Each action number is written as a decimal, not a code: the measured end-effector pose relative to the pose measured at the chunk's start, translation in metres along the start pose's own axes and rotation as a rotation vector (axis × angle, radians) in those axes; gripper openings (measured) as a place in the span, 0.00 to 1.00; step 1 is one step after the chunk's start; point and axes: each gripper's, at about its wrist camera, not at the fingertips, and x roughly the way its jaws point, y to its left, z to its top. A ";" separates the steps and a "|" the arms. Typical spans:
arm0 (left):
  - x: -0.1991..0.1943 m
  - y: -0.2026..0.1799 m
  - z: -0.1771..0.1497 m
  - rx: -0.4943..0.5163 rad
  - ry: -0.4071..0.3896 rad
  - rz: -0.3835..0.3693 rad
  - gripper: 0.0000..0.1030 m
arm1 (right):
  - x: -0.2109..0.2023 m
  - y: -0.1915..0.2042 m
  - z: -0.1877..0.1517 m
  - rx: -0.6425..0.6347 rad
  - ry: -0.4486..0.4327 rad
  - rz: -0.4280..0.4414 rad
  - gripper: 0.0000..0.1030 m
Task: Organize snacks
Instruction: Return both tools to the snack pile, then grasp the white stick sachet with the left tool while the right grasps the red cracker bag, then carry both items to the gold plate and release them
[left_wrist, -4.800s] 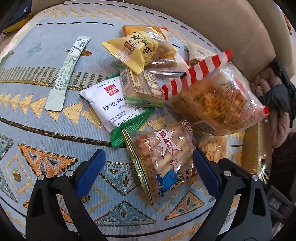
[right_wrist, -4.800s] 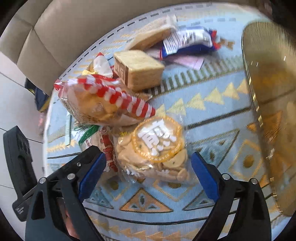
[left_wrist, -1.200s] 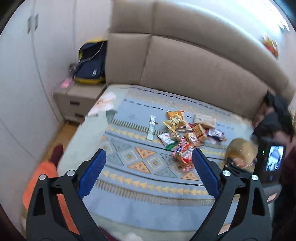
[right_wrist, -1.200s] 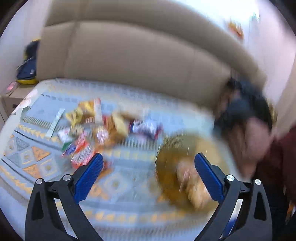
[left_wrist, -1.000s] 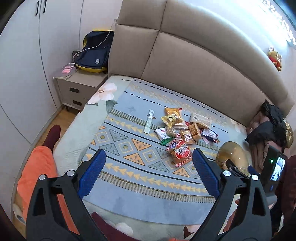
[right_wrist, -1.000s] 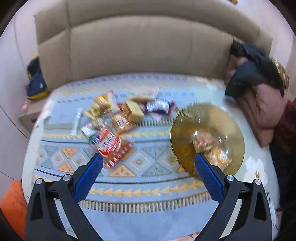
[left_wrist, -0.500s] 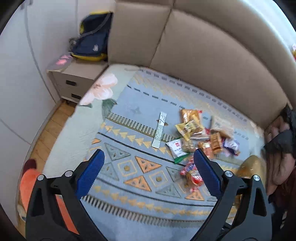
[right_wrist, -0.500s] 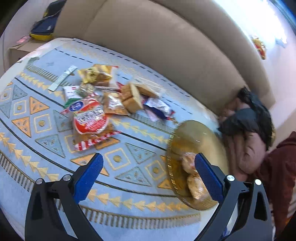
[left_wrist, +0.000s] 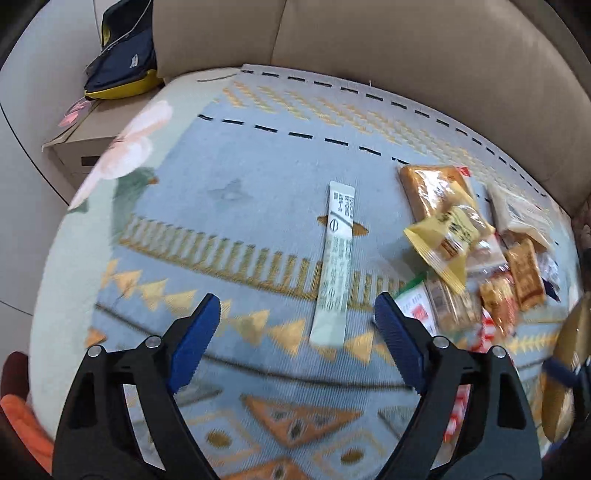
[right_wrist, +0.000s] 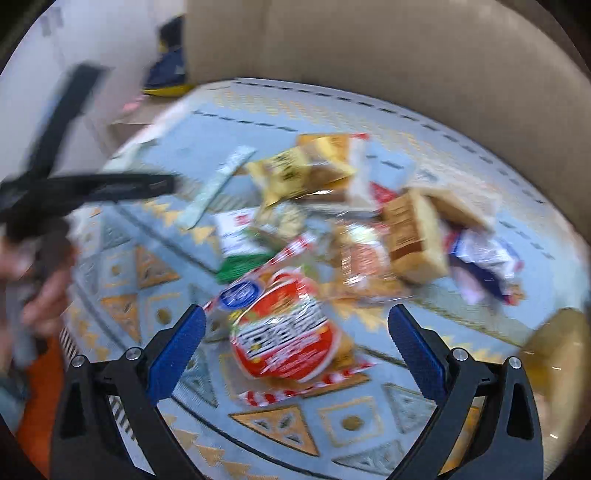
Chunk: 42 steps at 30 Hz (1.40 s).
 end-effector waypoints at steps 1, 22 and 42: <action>0.009 -0.002 0.003 -0.014 0.006 -0.013 0.83 | 0.008 0.000 -0.001 0.001 0.020 -0.006 0.95; 0.004 -0.035 -0.016 0.160 -0.079 0.056 0.17 | 0.031 -0.007 0.002 0.069 0.047 0.030 0.71; -0.208 -0.129 -0.076 0.271 -0.248 -0.413 0.17 | -0.210 -0.107 -0.086 0.557 -0.235 -0.106 0.70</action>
